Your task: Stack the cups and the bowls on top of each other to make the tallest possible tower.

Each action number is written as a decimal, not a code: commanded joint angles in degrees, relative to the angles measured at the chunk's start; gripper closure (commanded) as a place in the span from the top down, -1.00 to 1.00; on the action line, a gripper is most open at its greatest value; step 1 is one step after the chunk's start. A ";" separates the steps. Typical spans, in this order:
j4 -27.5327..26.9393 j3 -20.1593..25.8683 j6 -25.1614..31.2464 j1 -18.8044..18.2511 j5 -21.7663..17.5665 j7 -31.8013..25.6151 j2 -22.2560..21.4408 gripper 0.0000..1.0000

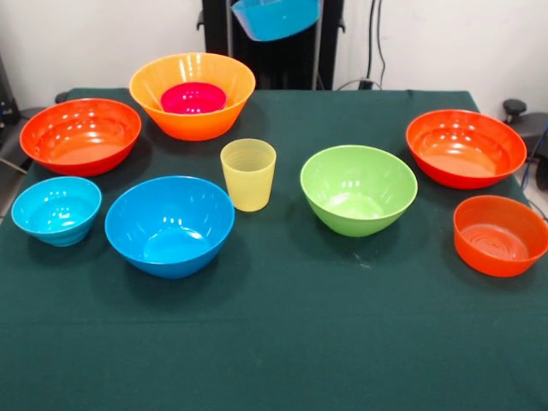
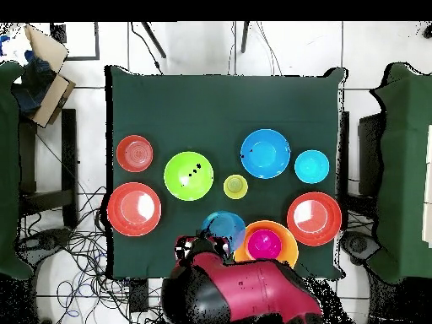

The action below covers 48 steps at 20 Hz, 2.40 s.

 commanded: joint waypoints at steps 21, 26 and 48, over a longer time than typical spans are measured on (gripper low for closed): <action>-1.93 -4.04 -6.15 -3.18 -38.74 2.07 19.39 -1.00; -3.68 -8.97 -9.34 -1.25 -44.18 4.56 22.58 -1.00; -3.43 -7.47 -8.81 -3.18 -39.19 1.75 22.61 1.00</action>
